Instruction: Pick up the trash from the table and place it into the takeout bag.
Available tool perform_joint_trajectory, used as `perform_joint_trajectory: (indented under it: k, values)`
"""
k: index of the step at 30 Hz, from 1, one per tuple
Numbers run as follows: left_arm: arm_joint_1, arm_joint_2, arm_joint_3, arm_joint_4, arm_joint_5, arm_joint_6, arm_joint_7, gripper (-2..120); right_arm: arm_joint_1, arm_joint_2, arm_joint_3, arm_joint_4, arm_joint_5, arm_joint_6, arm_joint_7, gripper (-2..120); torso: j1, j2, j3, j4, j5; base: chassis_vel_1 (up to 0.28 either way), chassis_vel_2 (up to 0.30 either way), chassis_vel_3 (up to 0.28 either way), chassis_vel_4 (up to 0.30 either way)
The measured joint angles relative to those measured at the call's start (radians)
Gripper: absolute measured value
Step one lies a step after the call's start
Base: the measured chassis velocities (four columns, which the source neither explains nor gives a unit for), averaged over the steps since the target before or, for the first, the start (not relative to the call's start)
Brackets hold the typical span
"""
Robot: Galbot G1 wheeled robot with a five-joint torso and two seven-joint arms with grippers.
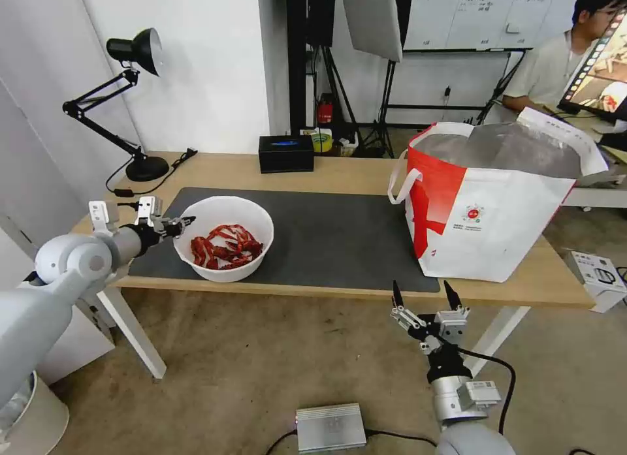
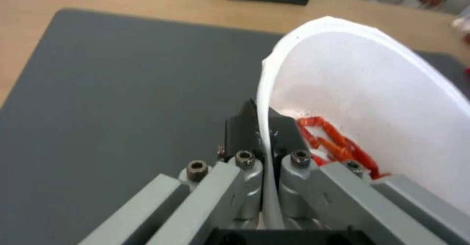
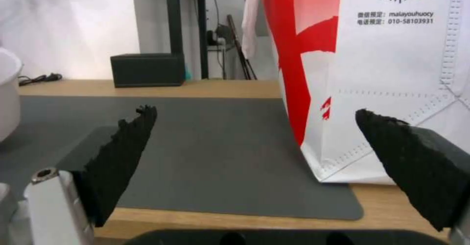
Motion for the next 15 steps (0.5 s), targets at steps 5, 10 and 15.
perform_joint_trajectory:
  k: [5,10,15]
  values:
    - [-0.017,-0.013,0.005,-0.050,-0.032,-0.003,-0.025,0,0.000,0.000,0.000,0.000,0.000,0.000,0.000,100,0.000,0.000,0.000,-0.0001,0.0002,0.000,0.000,0.000,0.000]
    - [-0.049,-0.027,0.021,-0.091,-0.075,0.002,-0.072,0,0.000,0.000,0.000,0.000,0.000,0.000,0.000,100,0.000,0.000,0.000,-0.0001,0.0001,0.000,0.000,0.000,0.000]
    - [-0.076,-0.031,0.035,-0.113,-0.102,0.004,-0.095,0,0.000,0.000,0.000,0.000,0.000,0.000,0.000,100,0.000,0.000,0.000,-0.0001,0.0001,0.000,0.000,0.000,0.000]
